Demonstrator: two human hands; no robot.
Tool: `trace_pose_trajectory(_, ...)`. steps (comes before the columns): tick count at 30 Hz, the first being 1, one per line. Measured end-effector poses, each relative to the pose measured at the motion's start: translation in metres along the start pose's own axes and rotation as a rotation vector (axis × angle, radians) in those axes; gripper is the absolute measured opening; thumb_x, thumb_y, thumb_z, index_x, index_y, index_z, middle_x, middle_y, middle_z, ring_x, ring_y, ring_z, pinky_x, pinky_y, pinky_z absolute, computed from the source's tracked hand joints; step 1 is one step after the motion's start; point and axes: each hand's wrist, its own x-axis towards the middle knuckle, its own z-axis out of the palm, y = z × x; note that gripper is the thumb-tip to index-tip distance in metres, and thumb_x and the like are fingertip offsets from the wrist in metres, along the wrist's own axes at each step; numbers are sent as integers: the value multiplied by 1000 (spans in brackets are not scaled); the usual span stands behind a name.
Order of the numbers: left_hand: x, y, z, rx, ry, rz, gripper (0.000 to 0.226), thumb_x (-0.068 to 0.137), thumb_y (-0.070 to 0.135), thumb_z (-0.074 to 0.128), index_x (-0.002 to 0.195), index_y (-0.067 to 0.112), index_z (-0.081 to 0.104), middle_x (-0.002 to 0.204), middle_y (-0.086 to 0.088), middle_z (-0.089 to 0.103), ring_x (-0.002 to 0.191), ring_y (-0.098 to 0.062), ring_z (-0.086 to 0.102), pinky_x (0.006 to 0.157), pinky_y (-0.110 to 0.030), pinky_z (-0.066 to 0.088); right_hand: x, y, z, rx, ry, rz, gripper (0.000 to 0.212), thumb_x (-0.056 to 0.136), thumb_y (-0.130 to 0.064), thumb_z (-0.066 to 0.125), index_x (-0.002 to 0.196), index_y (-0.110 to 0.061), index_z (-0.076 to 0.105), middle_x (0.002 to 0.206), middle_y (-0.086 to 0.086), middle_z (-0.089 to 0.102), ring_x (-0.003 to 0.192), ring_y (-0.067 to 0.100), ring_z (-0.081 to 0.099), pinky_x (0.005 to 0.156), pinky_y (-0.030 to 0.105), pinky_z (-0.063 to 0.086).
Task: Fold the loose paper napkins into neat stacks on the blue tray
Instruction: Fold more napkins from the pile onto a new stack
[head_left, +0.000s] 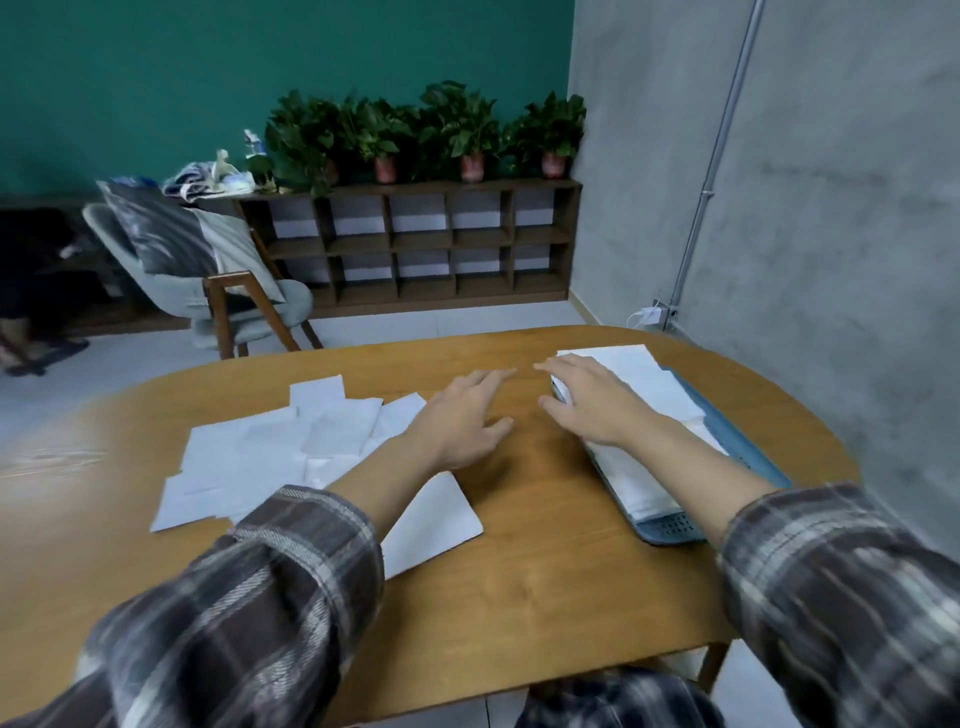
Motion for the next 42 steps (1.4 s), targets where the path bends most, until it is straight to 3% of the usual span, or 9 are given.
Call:
trace_pose_trajectory(5,-65,-69,-26,80,-53,-112,49,100,31,63,148,25,53,152,0,52,141,-25,48,113,-41,43,1,-76,41,45,-85,-32,49,104,-36,60,151,-26,53,153,-1,52,145,24,42,117,45,41)
trace_pose_trajectory(11,-130,-133,-23,36,-117,-187,50,96,53,69,142,35,59,155,12,49,143,-14,44,115,-34,37,0,-129,100,217,-174,-14,46,95,-32,72,139,-24,63,131,-5,62,115,14,60,100,37,52)
trace_pose_trajectory(15,-139,-142,-11,-35,-13,-125,38,96,53,70,131,37,67,155,8,49,145,-15,39,115,-39,34,4,-134,119,267,-181,-47,41,90,-32,78,130,-26,69,121,-8,64,109,11,61,95,25,48)
trace_pose_trajectory(18,-135,-150,1,-102,49,-128,27,93,52,73,118,40,70,151,10,48,144,-15,37,111,-39,30,4,-123,111,282,-255,-70,41,86,-35,80,126,-35,70,118,-21,64,107,-4,58,85,10,42)
trace_pose_trajectory(21,-130,-157,7,-149,108,-123,17,92,50,75,104,38,73,146,13,48,135,-13,39,107,-37,28,3,-114,104,282,-293,-87,34,84,-39,83,116,-41,74,112,-26,67,107,-11,57,82,11,42)
trace_pose_trajectory(25,-120,-165,5,-205,173,-55,8,92,44,78,90,36,78,134,18,54,119,0,43,108,-43,37,10,-110,109,334,-200,-141,18,84,-31,87,100,-36,79,104,-20,70,100,1,63,78,13,43)
trace_pose_trajectory(30,-106,-171,7,-261,263,-18,8,94,35,77,90,29,82,113,19,65,111,-1,55,99,-30,45,17,-101,118,475,-95,-174,14,87,-14,85,92,-26,80,97,-16,74,92,7,69,77,13,47)
trace_pose_trajectory(38,-108,-171,23,-182,372,82,6,97,27,76,98,29,81,97,17,67,94,-9,61,87,-40,50,18,-97,138,492,-31,-213,15,90,-17,84,104,-21,83,98,-13,73,98,7,69,83,13,49)
trace_pose_trajectory(42,-108,-169,19,-198,436,82,9,97,28,75,100,26,83,94,19,73,90,-1,63,86,-27,47,17,-99,140,522,-2,-233,6,90,-17,83,93,-22,82,96,-12,72,95,12,69,80,16,48)
